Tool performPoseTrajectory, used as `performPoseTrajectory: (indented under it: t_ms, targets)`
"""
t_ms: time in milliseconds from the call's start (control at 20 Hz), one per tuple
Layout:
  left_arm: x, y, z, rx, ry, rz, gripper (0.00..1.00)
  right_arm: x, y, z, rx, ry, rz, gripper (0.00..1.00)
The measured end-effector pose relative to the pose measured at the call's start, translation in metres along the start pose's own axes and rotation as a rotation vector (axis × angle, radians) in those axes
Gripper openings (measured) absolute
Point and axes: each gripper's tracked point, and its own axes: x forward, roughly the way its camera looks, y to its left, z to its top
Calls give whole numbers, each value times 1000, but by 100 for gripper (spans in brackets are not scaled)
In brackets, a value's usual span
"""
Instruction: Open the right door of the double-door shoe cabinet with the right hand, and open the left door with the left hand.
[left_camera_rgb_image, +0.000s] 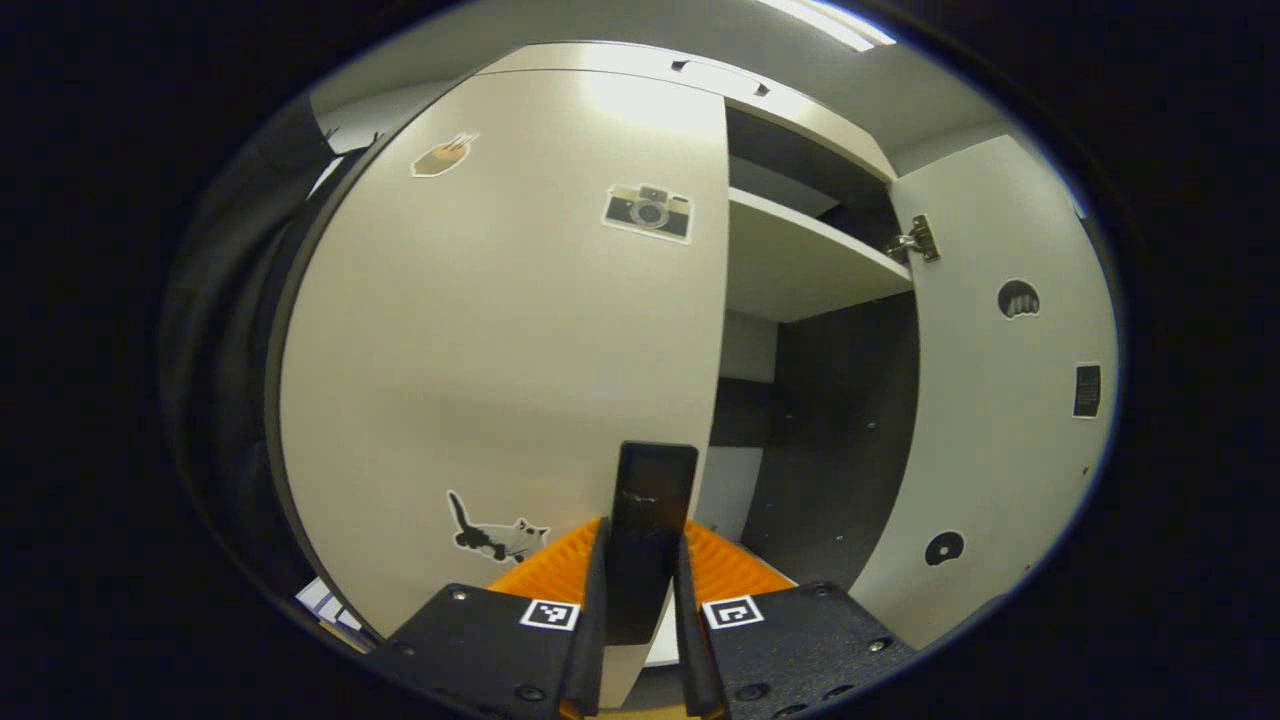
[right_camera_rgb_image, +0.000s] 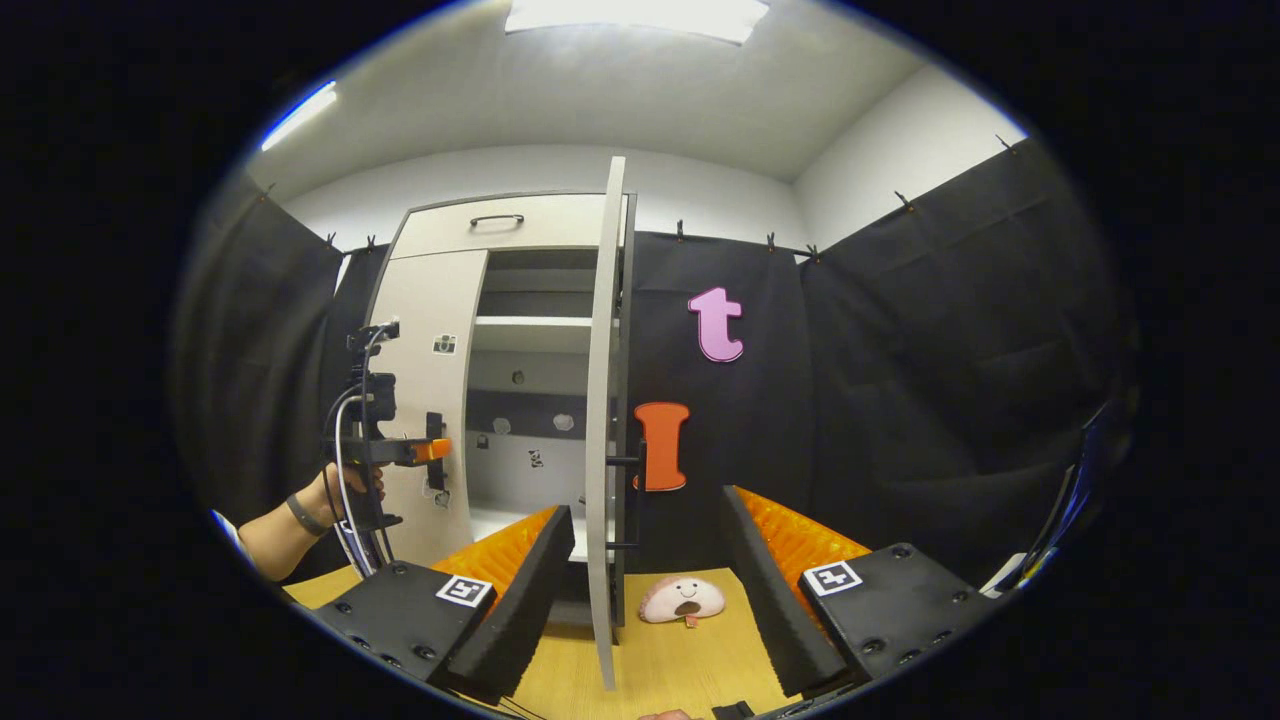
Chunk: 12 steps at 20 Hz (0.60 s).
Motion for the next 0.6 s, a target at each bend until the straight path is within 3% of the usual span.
performPoseTrajectory:
  t_ms: [100,300,600]
  targets:
    - [0,-1,-2,40,13,2,24,2,4,-3,5,6,-6,98]
    - [-5,-1,-6,136,30,-35,25,2,4,-10,5,32,-13,97]
    - [-24,3,-7,122,52,-81,25,7,3,-16,20,40,19,98]
